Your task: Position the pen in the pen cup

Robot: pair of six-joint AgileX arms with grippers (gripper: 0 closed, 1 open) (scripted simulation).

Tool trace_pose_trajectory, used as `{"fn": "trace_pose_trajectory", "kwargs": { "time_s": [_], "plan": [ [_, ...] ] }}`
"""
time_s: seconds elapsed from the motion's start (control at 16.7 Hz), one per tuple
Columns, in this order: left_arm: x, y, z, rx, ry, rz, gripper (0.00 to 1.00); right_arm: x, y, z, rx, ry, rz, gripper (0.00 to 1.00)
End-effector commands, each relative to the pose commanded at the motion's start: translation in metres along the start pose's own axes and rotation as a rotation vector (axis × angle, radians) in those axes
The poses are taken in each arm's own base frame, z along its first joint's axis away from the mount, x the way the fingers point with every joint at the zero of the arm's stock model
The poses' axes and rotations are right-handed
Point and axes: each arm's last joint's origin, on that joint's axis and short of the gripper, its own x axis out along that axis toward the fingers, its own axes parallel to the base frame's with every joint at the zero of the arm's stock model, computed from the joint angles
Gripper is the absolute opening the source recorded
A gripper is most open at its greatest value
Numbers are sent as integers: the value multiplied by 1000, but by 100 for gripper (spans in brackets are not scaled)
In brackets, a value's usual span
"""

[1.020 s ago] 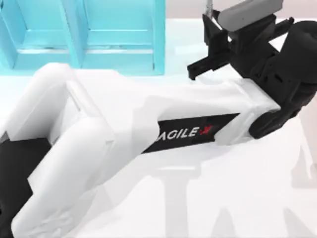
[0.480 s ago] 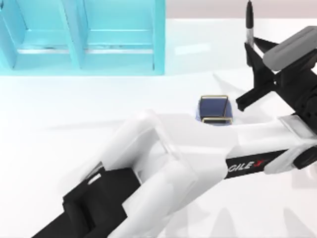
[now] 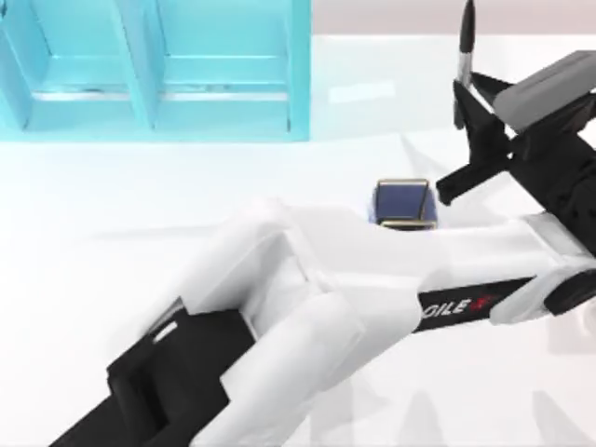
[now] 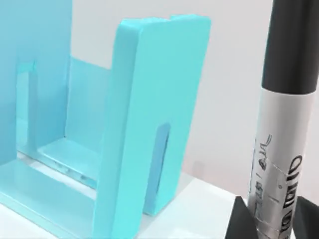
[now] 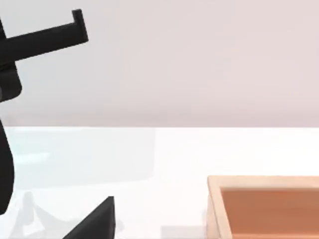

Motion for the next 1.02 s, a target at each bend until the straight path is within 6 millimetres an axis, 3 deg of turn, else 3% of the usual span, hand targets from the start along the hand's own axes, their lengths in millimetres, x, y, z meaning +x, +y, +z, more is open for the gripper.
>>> {"fn": "trace_pose_trajectory", "kwargs": {
  "time_s": [0.42,1.02],
  "plan": [
    [-1,13,4,87,-8,19,0,0,0,0,0,0,0,100],
    [-1,13,4,87,-8,19,75,0,0,0,0,0,0,100]
  ]
}}
